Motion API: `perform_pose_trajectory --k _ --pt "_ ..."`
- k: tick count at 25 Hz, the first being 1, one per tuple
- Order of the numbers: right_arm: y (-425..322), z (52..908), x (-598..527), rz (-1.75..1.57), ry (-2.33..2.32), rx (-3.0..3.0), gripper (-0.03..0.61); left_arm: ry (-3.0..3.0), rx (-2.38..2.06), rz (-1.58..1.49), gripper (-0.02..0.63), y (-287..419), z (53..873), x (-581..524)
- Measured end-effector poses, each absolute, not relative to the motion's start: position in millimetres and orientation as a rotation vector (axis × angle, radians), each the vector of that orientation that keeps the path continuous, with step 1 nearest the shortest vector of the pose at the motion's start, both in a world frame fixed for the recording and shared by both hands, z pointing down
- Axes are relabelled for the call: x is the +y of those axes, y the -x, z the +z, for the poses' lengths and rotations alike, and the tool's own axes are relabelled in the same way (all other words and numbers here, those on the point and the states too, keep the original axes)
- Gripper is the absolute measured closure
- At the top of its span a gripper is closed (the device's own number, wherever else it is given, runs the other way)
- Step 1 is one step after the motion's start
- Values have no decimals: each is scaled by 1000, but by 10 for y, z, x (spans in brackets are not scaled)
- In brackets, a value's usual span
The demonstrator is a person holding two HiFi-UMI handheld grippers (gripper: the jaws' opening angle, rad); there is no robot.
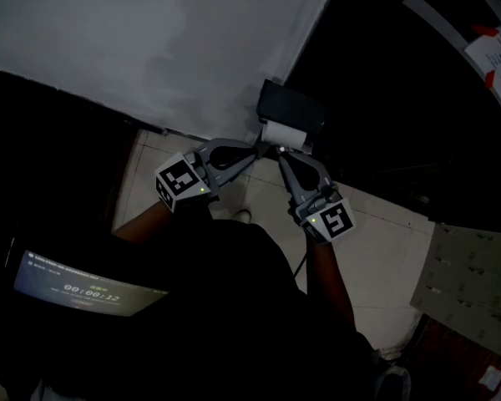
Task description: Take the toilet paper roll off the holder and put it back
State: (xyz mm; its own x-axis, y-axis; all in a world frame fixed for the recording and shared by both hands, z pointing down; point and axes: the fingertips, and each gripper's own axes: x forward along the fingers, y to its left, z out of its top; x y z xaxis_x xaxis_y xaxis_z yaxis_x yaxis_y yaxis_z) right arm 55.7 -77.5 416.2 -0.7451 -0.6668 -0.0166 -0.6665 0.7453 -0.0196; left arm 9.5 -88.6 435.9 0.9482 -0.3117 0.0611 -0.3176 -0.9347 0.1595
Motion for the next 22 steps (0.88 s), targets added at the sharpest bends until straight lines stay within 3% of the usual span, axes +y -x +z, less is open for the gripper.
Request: perform_pose_trajectory --k 22 --pt "-446 4283 -741 -124 1086 2920 578 -2934 -443 63 611 -186 4349 -836"
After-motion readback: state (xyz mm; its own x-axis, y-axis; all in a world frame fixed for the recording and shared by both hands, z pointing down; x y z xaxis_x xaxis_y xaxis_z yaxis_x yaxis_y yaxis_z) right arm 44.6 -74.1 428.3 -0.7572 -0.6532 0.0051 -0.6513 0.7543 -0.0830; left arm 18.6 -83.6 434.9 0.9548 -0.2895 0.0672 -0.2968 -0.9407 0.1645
